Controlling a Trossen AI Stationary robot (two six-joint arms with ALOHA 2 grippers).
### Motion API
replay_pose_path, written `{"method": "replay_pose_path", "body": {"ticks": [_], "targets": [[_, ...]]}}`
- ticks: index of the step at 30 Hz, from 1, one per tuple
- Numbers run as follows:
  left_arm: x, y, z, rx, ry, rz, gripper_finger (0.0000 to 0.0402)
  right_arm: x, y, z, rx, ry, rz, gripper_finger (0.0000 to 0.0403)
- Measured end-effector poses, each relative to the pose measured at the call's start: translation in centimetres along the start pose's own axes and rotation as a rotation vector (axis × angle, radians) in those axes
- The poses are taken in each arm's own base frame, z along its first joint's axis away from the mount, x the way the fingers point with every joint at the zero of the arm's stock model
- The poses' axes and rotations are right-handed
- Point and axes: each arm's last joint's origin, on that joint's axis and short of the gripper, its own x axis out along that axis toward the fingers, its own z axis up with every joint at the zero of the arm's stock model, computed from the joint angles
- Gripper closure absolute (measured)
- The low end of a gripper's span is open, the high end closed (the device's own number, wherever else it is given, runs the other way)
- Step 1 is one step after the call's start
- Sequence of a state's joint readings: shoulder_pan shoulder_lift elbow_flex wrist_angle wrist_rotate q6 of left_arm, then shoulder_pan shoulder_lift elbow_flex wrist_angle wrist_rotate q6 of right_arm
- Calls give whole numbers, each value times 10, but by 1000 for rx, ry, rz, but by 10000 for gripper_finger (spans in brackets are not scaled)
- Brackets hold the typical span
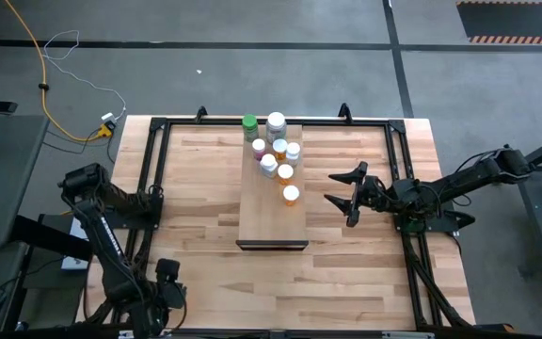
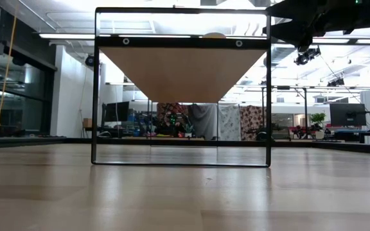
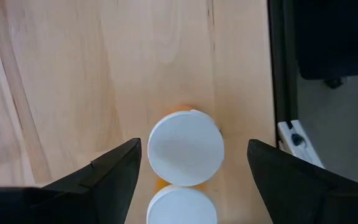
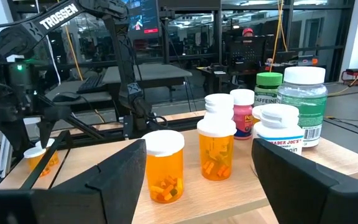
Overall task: Pick and place medicine bottles onto shelf by color
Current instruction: Put the orange pill bottle on the shelf
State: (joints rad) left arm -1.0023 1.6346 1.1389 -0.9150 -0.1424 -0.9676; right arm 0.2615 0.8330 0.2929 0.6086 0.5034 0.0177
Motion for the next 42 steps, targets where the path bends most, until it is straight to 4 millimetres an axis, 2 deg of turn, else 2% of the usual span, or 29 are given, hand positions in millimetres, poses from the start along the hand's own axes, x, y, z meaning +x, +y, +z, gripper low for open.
{"method": "replay_pose_path", "body": {"ticks": [13, 30, 42], "targets": [[21, -4, -1, 47, 65, 56, 119, 0, 0, 0, -1, 1, 0, 121], [22, -3, 0, 40, 80, 48, 122, 0, 0, 0, -3, 5, 0, 121], [22, -3, 1, 75, 66, 57, 182, 0, 0, -1, -3, 6, 0, 121]]}}
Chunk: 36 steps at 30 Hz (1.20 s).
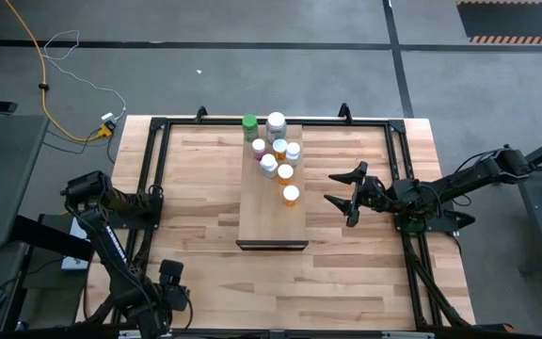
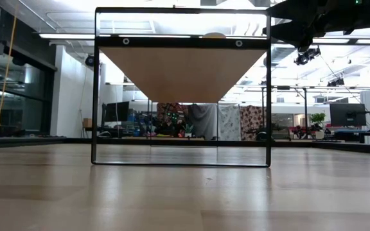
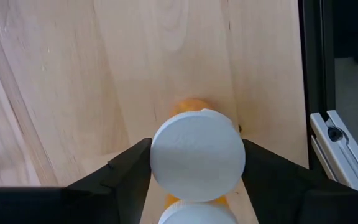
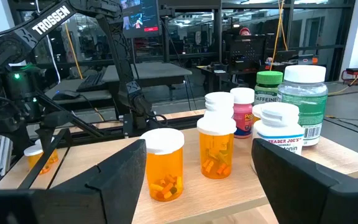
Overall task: Pick and place medicine bottles onto shelf by color
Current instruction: Put the orange pill bottle on the shelf
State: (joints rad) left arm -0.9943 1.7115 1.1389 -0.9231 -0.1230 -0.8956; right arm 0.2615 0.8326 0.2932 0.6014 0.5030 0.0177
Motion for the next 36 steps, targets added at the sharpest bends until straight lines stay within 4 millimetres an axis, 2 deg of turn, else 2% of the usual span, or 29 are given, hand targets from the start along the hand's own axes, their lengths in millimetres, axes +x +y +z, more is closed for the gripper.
{"method": "replay_pose_path", "body": {"ticks": [10, 14, 17, 21, 28, 32, 36], "targets": [[1, 3, 4, 17, -10, 12, 196, 0, 0, -1, -6, 10, 0, 121], [-7, 11, 9, 22, -17, 1, 197, 0, 0, -1, -6, 10, 0, 121], [-26, 20, 13, 12, -16, -8, 197, 0, 0, -1, -6, 10, 0, 121], [-64, 38, 15, -12, -79, 8, 198, 0, 0, -1, -6, 11, 0, 121], [-126, 86, 21, -120, -144, 98, 198, 0, 0, -1, -6, 12, 0, 121], [-147, 118, 30, -150, -164, 207, 198, 0, 0, -1, -6, 12, 1, 121], [-157, 152, 49, -180, -182, 246, 198, 0, 0, -1, -7, 12, 0, 121]]}}
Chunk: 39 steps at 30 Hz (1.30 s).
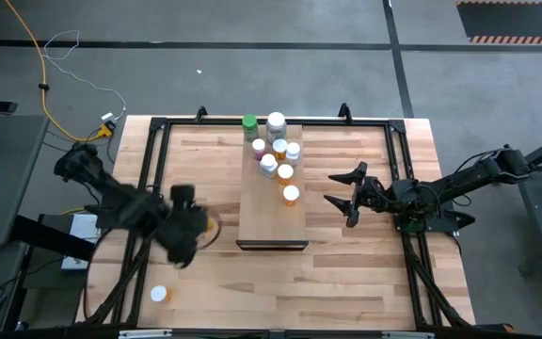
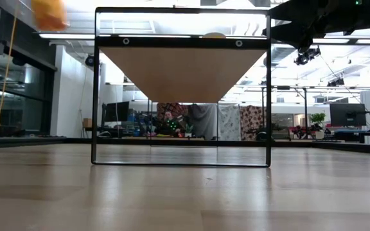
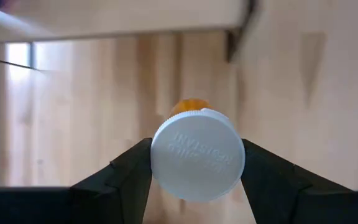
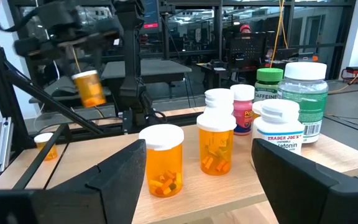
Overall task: Pick and place medicine bottles onto shelf by color
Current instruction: Put the orange pill bottle on the shelf
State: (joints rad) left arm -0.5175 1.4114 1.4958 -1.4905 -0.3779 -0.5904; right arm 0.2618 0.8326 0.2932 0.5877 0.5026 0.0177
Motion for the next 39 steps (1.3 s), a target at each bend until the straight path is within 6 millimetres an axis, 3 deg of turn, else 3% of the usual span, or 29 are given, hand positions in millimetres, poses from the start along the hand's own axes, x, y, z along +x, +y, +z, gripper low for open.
{"method": "replay_pose_path", "body": {"ticks": [9, 15, 26, 30, 39], "targets": [[22, 58, 49, -34, 19, 32, 198, 0, 0, 0, -1, 1, 0, 121], [37, 75, 82, 14, -57, 1, 199, 0, 0, 0, -1, 1, 0, 121], [77, 95, 150, 128, -38, -30, 199, 0, 0, -1, -4, 7, 0, 121], [83, 102, 162, 140, -38, -47, 199, 0, 0, -1, -7, 12, 0, 121], [94, 119, 163, 133, 12, -77, 195, 0, 0, -2, -4, 21, 0, 121]]}}
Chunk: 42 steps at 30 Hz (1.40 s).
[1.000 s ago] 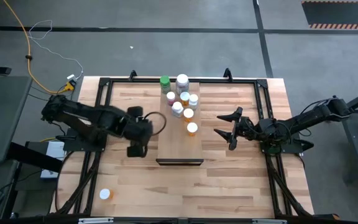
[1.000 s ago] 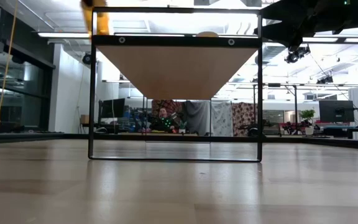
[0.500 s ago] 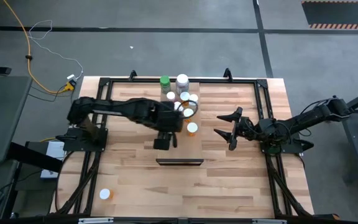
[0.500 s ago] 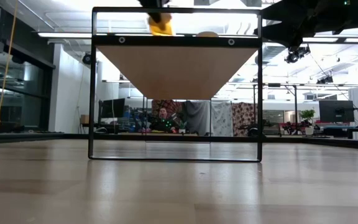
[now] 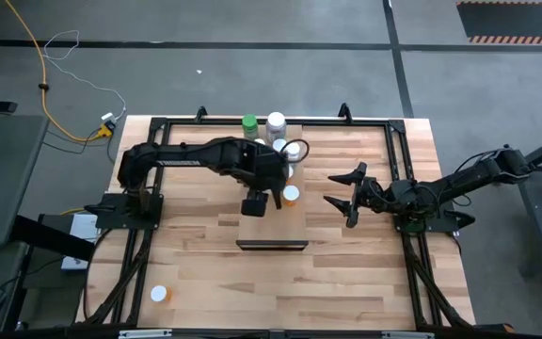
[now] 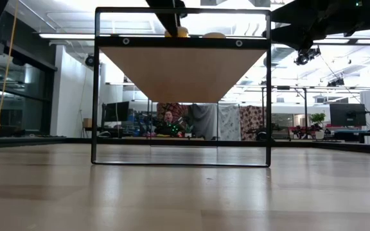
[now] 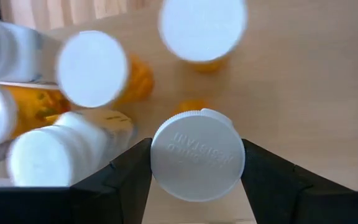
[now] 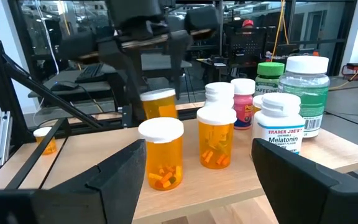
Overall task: Pick and place medicine bottles onto shelf by color
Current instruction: Put the orange pill bottle on the shelf
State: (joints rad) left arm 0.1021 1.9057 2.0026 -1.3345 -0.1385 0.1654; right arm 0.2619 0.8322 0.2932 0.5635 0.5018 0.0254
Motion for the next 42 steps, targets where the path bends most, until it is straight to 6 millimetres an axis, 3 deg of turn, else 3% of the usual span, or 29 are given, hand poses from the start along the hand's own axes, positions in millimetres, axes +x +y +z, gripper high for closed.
{"method": "replay_pose_path", "body": {"ticks": [24, 35, 38, 42], "targets": [[14, 11, 5, 50, -14, -21, 180, 0, 0, 0, 0, 0, 0, 121], [14, 12, 6, 36, -29, -29, 112, 0, 0, 0, 0, 0, 0, 121], [10, 13, 4, 35, -22, 4, 104, 0, 0, 0, 0, 0, 0, 121], [-11, 16, -5, 25, -30, 72, 105, 0, 0, 0, 0, 0, 0, 121]]}}
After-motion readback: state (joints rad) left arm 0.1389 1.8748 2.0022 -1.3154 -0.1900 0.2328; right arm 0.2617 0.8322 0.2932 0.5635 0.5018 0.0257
